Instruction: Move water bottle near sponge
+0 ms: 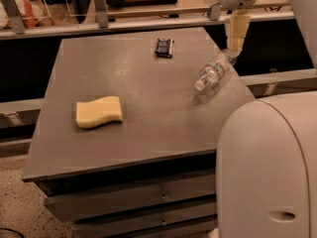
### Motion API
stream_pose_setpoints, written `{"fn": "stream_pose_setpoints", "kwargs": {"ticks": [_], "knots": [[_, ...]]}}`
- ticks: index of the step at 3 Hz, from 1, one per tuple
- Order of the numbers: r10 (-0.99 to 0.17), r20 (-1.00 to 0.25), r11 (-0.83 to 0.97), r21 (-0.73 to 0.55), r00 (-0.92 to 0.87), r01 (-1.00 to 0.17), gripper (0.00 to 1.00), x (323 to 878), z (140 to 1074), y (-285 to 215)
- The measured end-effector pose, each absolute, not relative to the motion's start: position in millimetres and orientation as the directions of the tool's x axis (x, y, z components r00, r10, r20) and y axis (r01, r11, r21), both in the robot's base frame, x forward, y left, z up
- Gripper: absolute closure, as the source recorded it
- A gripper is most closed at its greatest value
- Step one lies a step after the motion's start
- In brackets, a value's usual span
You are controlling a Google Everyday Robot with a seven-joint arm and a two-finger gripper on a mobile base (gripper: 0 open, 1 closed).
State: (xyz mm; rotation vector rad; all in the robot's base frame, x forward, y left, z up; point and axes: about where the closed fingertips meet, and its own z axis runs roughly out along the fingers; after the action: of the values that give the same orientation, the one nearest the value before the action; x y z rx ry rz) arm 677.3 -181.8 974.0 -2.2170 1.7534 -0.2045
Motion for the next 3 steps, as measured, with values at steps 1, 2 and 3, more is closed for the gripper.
{"fn": "stream_pose_setpoints", "kwargs": {"ticks": [1,2,3], "knots": [[-0.955,-0.114,-0.226,-0.323,0.274,-0.919,0.0,679.0,957.1,-207.0],[-0.928,-0.087,-0.319,-0.317,0.362,-0.893,0.0,689.5,937.7,-215.3],[-0.907,-0.032,-0.394,-0.287,0.42,-0.873,0.0,700.0,917.6,-226.1]]}}
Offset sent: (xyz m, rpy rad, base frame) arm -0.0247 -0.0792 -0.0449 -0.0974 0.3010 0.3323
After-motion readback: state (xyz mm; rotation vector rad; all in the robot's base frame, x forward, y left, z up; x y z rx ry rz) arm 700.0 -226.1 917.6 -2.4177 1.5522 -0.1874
